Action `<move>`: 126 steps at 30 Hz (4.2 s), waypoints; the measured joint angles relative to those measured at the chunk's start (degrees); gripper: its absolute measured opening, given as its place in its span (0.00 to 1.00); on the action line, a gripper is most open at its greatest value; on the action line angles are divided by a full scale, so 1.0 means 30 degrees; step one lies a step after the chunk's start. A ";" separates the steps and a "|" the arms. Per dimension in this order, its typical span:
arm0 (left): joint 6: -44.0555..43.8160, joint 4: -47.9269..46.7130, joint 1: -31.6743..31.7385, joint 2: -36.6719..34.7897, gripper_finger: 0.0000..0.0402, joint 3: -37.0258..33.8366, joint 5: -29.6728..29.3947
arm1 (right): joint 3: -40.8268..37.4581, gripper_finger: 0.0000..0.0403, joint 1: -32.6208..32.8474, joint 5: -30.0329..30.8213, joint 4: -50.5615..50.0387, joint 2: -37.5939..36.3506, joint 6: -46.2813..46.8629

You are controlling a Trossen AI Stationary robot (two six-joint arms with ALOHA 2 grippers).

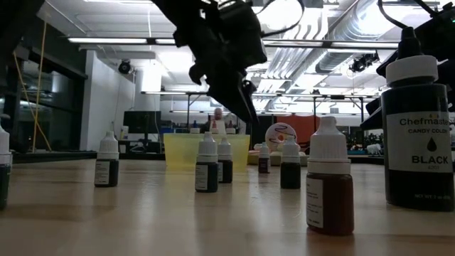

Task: Pick & Place food coloring
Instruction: Put the small black food coloring bottle into the bin

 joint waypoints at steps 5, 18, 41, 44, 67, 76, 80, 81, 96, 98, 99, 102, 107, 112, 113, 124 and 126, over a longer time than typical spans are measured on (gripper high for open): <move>0.0563 0.0255 0.0000 0.0585 0.42 0.0000 0.0092 | 0.0005 0.00 -0.0006 -0.0001 0.0000 -0.0001 0.0000; 0.1005 0.1652 0.0000 0.1807 0.42 0.0025 0.0133 | 0.0001 0.00 0.0000 0.0000 0.0014 0.0003 0.0000; 0.0943 0.2334 -0.0003 0.2147 0.42 0.0007 0.0212 | 0.0005 0.00 -0.0004 0.0000 0.0000 0.0006 0.0000; 0.0870 0.2324 0.0000 0.2299 0.42 0.0006 0.0394 | 0.0002 0.00 -0.0007 -0.0007 0.0000 0.0006 0.0000; 0.0870 0.2565 -0.0007 0.2292 0.42 0.0015 0.0384 | 0.0005 0.00 -0.0007 0.0000 0.0000 0.0006 0.0000; 0.0706 0.2626 -0.0007 0.2686 0.42 -0.0009 0.0325 | -0.0002 0.00 0.0000 0.0000 0.0007 0.0006 0.0000; 0.0368 0.2921 -0.0007 0.2918 0.42 0.0030 0.0333 | 0.0001 0.00 -0.0004 0.0000 0.0000 0.0002 0.0000; 0.0354 0.2820 -0.0007 0.2932 0.42 0.0008 0.0333 | 0.0005 0.00 -0.0005 -0.0001 -0.0011 -0.0001 0.0000; -0.0128 0.3136 -0.0007 0.2947 0.42 0.0007 0.0442 | 0.0004 0.00 -0.0002 0.0000 0.0000 -0.0001 0.0000; -0.0129 0.3142 -0.0007 0.2947 0.42 0.0007 0.0442 | -0.0002 0.00 0.0000 0.0000 0.0000 -0.0001 0.0000; -0.0135 0.3146 -0.0007 0.2947 0.42 0.0007 0.0449 | 0.0001 0.00 -0.0002 0.0000 0.0000 -0.0001 0.0000; -0.0135 0.3099 -0.0007 0.2877 0.42 0.0007 0.0449 | -0.0002 0.00 0.0000 0.0000 0.0006 -0.0001 0.0000; -0.0133 0.3223 -0.0007 0.2753 0.36 0.0029 0.0447 | -0.0002 0.00 -0.0006 0.0000 0.0000 -0.0001 0.0000; -0.0120 0.2829 -0.0007 0.2751 0.21 0.0029 0.0552 | 0.0005 0.00 -0.0001 -0.0001 0.0000 -0.0001 0.0000; -0.0119 0.2832 -0.0007 0.2751 0.18 0.0029 0.0549 | 0.0005 0.00 -0.0004 0.0000 0.0000 -0.0001 0.0000; -0.0134 0.1987 0.0000 0.1846 0.08 0.0133 0.0551 | 0.0003 0.00 -0.0007 0.0000 0.0015 0.0006 0.0000; -0.0135 0.1325 0.0000 0.1447 0.08 0.0561 0.0530 | 0.0001 0.00 -0.0007 -0.0007 -0.0047 0.0002 0.0000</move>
